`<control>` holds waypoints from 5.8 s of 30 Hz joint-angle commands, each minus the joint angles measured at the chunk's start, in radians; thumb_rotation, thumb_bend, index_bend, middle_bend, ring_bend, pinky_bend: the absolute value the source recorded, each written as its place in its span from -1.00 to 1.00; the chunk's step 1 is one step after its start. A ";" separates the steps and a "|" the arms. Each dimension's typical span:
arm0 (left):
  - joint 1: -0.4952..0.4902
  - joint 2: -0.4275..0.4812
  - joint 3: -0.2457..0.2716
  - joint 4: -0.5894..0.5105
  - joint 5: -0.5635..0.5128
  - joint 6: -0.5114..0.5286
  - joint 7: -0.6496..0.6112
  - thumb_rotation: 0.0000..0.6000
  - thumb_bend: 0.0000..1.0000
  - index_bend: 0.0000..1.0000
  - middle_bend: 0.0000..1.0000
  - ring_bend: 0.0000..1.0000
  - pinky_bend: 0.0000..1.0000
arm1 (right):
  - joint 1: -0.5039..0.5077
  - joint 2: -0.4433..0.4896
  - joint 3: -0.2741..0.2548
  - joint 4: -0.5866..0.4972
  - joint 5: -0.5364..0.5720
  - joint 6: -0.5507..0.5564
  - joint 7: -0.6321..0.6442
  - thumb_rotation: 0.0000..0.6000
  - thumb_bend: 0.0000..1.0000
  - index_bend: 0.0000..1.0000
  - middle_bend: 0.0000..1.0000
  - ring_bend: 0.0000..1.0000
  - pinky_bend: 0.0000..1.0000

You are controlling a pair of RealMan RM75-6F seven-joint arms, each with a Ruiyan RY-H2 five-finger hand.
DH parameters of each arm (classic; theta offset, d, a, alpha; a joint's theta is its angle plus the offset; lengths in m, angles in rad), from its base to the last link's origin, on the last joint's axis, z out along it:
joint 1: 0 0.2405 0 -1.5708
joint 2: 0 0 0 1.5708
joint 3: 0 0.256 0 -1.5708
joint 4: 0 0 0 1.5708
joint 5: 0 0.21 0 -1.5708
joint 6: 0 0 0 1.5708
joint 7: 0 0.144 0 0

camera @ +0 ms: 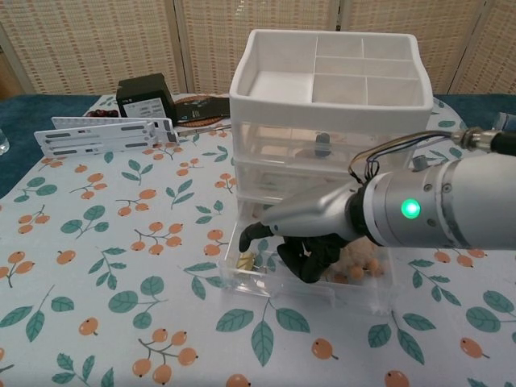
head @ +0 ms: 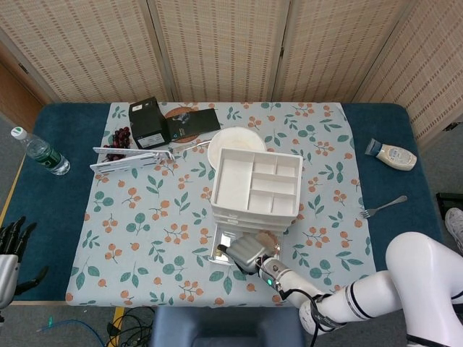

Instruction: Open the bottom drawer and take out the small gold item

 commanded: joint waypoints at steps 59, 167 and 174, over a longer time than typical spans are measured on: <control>0.009 -0.013 -0.005 0.013 0.006 0.013 -0.015 1.00 -0.50 -0.81 -1.00 -0.93 -0.86 | -0.193 0.092 0.004 -0.067 -0.379 0.112 0.191 1.00 -1.00 -0.80 0.72 1.00 1.00; 0.025 -0.022 -0.004 0.047 -0.010 0.007 -0.050 1.00 -0.50 -0.72 -1.00 -0.93 -0.86 | -0.157 -0.220 0.008 0.303 -0.322 0.075 -0.210 1.00 -0.21 0.04 0.96 1.00 1.00; 0.024 -0.022 -0.005 0.046 -0.010 0.006 -0.048 1.00 -0.51 -0.72 -1.00 -0.93 -0.86 | -0.167 -0.220 0.008 0.305 -0.336 0.078 -0.207 1.00 0.07 0.13 0.98 1.00 1.00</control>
